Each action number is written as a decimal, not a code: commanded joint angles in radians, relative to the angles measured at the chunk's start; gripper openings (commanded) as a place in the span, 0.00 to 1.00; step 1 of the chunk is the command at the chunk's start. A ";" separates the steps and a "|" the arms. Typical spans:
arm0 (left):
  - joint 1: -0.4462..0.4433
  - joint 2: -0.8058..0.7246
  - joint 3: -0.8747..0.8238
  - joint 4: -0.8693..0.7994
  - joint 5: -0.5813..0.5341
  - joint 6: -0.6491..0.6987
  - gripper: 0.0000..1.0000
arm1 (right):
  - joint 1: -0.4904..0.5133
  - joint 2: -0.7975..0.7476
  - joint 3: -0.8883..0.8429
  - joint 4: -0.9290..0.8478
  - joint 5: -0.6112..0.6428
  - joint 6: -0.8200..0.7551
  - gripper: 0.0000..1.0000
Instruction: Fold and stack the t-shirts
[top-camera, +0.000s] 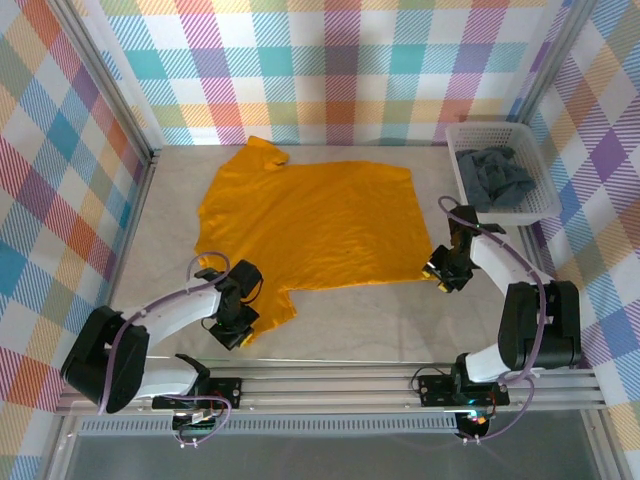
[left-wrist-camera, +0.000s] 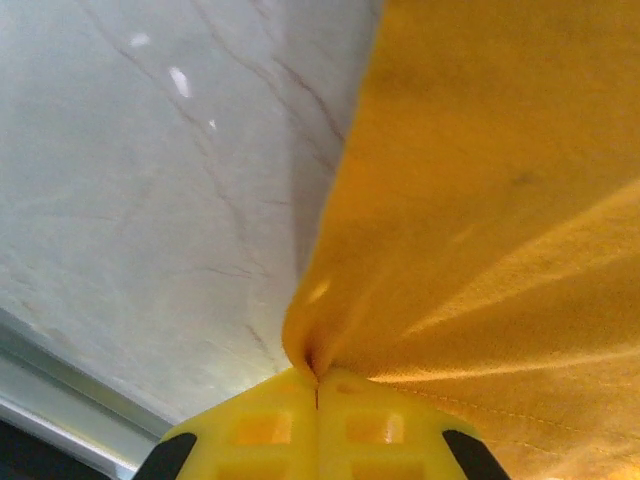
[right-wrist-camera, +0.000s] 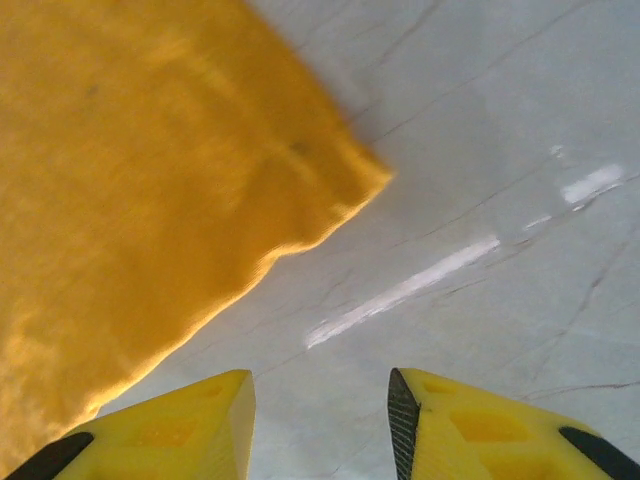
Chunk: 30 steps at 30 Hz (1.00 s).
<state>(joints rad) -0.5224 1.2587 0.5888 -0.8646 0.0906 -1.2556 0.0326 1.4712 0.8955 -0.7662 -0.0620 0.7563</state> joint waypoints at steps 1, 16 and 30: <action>-0.008 -0.072 -0.040 -0.093 -0.056 0.008 0.00 | -0.033 0.048 -0.004 0.059 0.005 0.045 0.38; -0.008 -0.107 -0.049 -0.082 -0.042 -0.010 0.00 | -0.054 0.085 -0.042 0.085 -0.058 0.057 0.36; -0.008 -0.083 -0.010 -0.099 -0.055 0.020 0.00 | -0.056 0.150 -0.038 0.129 -0.072 0.054 0.19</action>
<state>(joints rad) -0.5224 1.1622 0.5457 -0.9157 0.0586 -1.2579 -0.0200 1.5944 0.8444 -0.6495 -0.1307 0.8062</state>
